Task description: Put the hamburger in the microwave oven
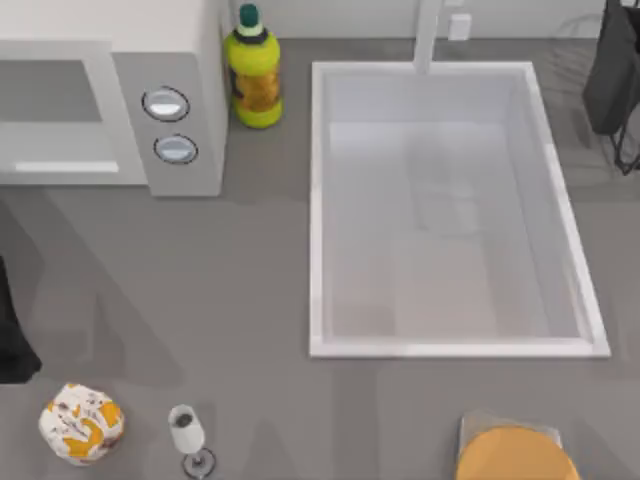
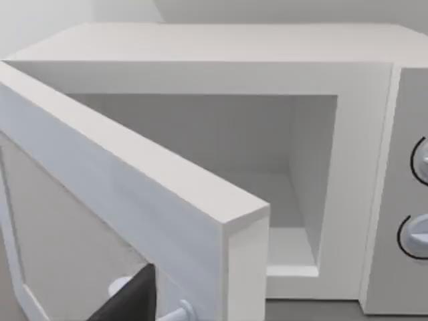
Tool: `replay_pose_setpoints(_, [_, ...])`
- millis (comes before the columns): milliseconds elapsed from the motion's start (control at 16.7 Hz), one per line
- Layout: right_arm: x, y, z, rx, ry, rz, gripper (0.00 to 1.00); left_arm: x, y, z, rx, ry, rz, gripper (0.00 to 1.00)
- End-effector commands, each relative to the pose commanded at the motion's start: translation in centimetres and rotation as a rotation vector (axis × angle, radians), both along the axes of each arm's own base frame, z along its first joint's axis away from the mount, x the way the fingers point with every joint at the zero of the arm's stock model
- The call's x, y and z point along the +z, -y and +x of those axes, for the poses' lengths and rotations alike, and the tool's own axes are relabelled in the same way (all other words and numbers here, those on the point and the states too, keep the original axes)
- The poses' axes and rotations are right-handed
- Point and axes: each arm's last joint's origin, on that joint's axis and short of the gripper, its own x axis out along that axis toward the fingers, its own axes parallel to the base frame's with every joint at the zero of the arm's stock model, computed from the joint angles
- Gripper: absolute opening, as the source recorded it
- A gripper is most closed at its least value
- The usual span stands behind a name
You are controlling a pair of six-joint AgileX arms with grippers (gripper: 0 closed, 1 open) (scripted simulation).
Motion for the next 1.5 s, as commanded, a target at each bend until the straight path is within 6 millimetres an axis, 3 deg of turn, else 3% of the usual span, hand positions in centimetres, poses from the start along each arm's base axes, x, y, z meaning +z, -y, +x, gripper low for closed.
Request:
replay_pose_setpoints(300, [0.0,0.0,0.0,0.000,0.000,0.000,1.00,0.0,0.2,0.2,-0.021,-0.097,0.021,1.00])
replay_pose_setpoints(600, [0.0,0.0,0.0,0.000,0.000,0.000,1.00,0.5,1.1,1.3,-0.125,-0.507,0.114,1.00])
replay_pose_setpoints(1020, [0.0,0.0,0.0,0.000,0.000,0.000,1.00,1.4,3.8,6.7,-0.325,-1.186,0.298,1.00])
replay_pose_setpoints(1260, [0.0,0.0,0.0,0.000,0.000,0.000,1.00,1.8,5.4,9.5,-0.403,-1.385,0.392,1.00])
replay_pose_setpoints(1500, [0.0,0.0,0.0,0.000,0.000,0.000,1.00,1.2,6.3,10.9,-0.444,-1.516,0.442,1.00])
